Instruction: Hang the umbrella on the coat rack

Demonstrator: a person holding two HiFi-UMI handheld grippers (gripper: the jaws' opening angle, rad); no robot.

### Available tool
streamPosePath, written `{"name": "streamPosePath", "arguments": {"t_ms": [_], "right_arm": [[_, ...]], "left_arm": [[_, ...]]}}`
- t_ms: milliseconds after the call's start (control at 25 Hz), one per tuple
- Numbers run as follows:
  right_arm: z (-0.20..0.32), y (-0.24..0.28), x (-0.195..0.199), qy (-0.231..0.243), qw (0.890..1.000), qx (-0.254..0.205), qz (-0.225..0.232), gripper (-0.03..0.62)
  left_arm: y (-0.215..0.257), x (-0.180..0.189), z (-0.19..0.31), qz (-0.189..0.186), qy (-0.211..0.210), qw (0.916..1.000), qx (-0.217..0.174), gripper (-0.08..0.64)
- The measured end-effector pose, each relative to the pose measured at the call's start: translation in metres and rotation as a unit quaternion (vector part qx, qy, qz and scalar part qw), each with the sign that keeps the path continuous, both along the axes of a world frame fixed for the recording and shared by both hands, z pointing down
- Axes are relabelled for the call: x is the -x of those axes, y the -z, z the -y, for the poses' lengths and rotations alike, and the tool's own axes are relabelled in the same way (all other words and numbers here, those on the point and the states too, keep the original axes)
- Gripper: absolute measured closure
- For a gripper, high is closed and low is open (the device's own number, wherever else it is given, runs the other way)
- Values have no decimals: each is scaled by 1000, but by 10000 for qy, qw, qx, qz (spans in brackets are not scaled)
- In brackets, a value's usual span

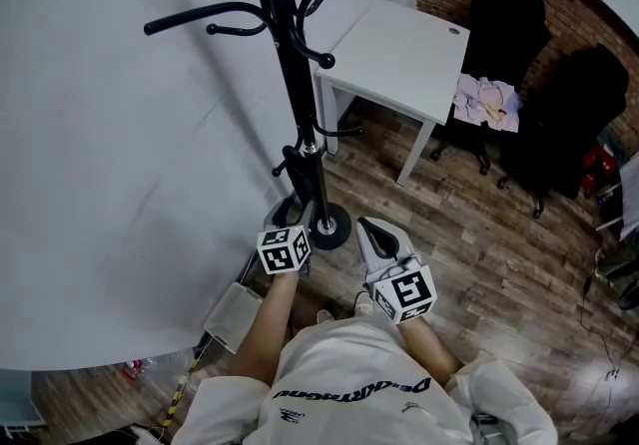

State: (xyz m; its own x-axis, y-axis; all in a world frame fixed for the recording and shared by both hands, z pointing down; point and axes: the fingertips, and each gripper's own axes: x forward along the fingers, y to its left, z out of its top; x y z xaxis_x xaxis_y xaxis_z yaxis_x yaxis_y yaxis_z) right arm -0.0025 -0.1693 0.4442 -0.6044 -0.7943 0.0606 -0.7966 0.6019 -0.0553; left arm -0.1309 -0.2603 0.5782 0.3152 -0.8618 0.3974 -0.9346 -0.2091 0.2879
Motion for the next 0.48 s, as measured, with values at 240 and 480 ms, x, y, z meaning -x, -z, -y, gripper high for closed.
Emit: {"name": "streamPosePath", "arguments": {"t_ms": [240, 480], "right_arm": [[-8, 8, 2, 40, 10000, -45, 68, 595], [-7, 14, 3, 32, 9999, -103, 114, 595]], "left_arm": [[46, -8, -27, -23, 26, 9990, -446, 388], [84, -15, -45, 16, 22, 9966, -820, 444]]}}
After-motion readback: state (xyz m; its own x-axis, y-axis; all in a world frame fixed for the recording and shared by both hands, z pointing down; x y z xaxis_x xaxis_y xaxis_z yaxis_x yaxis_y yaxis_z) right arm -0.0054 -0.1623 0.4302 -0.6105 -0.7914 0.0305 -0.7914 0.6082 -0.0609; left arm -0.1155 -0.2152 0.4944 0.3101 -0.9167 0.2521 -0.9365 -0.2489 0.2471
